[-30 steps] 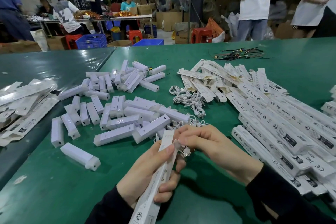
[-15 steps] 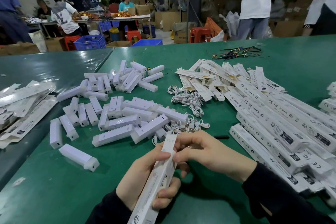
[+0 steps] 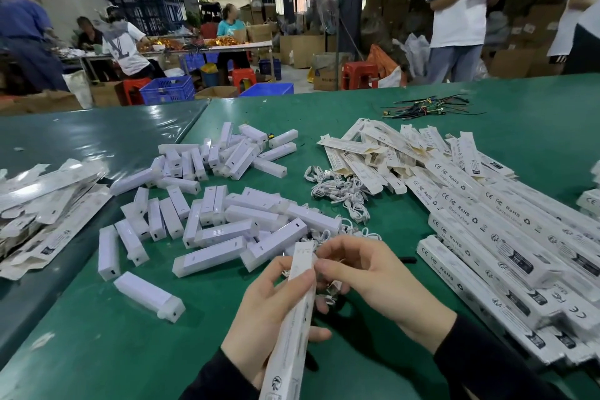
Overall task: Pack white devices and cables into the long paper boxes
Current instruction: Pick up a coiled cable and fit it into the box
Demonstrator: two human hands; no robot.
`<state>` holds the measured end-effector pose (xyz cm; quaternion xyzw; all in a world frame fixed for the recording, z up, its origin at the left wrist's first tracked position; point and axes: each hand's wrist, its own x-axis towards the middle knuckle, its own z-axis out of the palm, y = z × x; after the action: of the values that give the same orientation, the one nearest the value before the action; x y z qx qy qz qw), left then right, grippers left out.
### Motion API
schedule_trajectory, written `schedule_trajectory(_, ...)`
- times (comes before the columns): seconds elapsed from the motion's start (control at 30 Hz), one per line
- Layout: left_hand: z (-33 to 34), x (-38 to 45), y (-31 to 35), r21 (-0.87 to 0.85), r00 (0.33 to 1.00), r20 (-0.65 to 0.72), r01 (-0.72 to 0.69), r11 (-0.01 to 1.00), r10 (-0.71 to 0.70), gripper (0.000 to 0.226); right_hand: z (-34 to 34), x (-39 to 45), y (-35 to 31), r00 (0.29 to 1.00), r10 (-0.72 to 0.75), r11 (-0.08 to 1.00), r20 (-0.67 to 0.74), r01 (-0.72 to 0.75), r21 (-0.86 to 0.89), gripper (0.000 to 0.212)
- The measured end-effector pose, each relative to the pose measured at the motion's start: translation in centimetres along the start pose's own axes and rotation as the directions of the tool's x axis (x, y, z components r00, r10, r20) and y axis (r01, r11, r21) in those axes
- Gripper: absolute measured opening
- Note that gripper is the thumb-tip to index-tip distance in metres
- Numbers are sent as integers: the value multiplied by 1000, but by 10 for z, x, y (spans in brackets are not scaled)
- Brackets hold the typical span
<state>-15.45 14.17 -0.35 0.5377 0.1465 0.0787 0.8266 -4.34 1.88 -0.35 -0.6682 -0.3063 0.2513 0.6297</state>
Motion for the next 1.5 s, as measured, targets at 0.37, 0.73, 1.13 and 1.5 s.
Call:
schedule_trajectory(0.37, 8, -4, -1, 1, 994, -84, -76, 997, 76, 51, 13, -4, -2, 995, -65, 995, -72, 70, 71, 9)
schedule_trajectory(0.73, 6, -4, -7, -13, 996, -72, -51, 999, 50, 55, 12, -5, -3, 998, -56, 998, -28, 56, 12, 15)
schedule_trajectory(1.13, 3, -9, 1, -250, 978, 184, -52, 967, 100, 82, 5, -2, -11, 992, 70, 817, 106, -118, 565, 15)
schedule_trajectory(1.5, 0, -6, 0, -71, 956, 263, -112, 991, 126, 53, 2, -2, -16, 994, 75, 924, 77, -99, 370, 46)
